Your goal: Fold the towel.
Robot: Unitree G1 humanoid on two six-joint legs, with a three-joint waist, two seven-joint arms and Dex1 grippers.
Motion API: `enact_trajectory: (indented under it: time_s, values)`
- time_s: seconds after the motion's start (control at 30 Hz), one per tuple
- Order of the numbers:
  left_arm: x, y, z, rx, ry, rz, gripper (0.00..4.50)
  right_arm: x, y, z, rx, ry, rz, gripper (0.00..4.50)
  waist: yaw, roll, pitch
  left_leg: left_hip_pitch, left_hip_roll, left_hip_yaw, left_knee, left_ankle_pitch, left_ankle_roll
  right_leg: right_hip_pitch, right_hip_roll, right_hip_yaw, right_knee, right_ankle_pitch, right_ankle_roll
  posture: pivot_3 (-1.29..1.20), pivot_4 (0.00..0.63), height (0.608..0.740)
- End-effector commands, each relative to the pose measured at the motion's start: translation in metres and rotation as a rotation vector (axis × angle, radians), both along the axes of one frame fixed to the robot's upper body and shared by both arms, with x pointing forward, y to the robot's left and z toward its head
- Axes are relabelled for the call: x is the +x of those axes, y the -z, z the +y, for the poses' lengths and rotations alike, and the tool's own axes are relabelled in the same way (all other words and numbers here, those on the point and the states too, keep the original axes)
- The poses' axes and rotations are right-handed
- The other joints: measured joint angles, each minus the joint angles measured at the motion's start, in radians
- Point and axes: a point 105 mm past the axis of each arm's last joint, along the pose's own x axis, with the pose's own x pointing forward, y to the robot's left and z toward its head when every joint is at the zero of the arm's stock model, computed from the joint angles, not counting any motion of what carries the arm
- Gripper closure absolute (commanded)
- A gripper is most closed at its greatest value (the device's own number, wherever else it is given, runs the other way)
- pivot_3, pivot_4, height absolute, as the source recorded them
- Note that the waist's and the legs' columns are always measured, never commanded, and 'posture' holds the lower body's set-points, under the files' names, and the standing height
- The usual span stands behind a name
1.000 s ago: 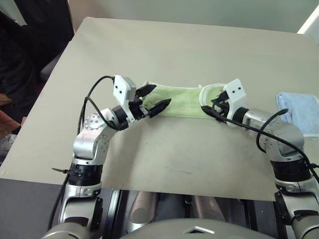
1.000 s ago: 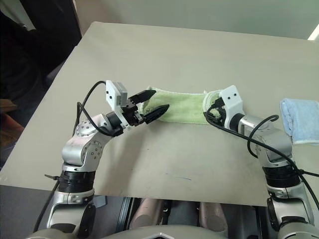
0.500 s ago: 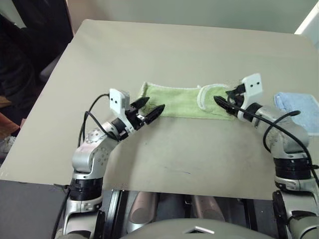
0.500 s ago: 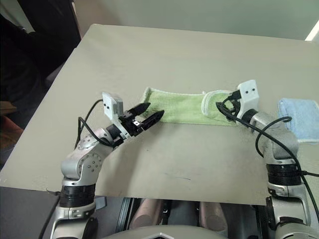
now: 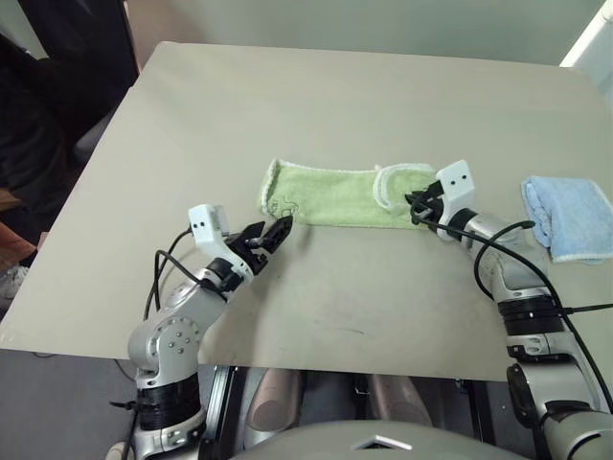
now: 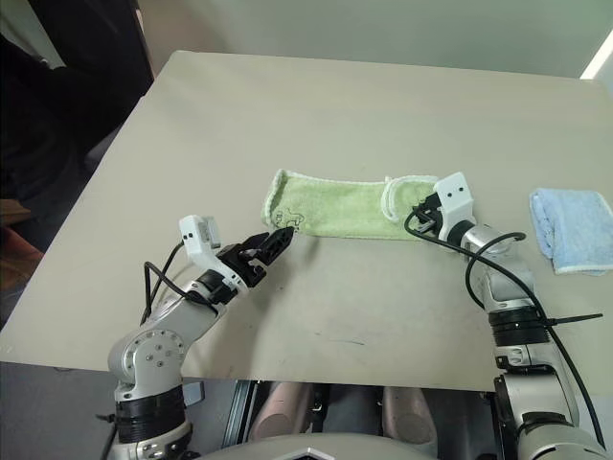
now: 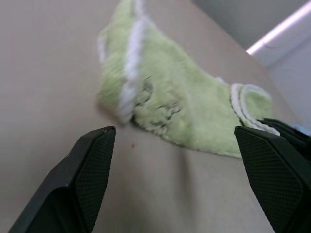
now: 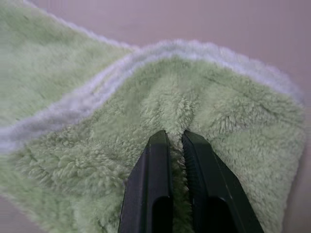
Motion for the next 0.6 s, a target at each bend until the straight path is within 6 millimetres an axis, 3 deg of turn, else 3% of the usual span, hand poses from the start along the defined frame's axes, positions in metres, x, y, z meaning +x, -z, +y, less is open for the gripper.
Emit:
enact_trajectory:
  time_s: [0.03,0.17,0.37,0.6]
  values:
    - [-0.001,0.0,0.005,-0.068,-0.061,0.059,0.14,-0.002,-0.05,-0.004,0.011,-0.028,-0.178,4.07,0.0,0.0,0.0,0.0,0.0,0.0,0.0,0.0,0.0,0.0,0.0,0.0,0.0,0.001,-0.002,0.0,0.15,0.735]
    - [0.01,0.002,0.011,-0.187,-0.129,0.113,0.14,-0.006,-0.07,-0.001,0.017,-0.054,-0.248,4.07,0.001,0.0,0.0,0.001,0.0,0.0,-0.001,0.0,-0.001,0.001,0.0,0.0,0.0,0.002,-0.006,0.0,0.15,0.735]
    - [0.035,0.001,0.004,-0.308,-0.143,0.181,0.14,-0.008,-0.087,0.0,0.067,-0.044,-0.292,4.07,0.003,0.0,0.0,0.009,0.0,0.001,-0.003,0.002,-0.001,0.009,0.0,0.0,0.0,-0.003,0.002,0.0,0.15,0.735]
    - [0.046,-0.003,-0.006,-0.285,-0.089,0.184,0.14,-0.014,-0.065,0.001,0.031,-0.045,-0.206,4.07,0.006,0.0,0.0,0.015,-0.001,0.0,-0.003,0.002,0.0,0.017,0.001,0.0,0.0,-0.005,0.003,0.0,0.15,0.735]
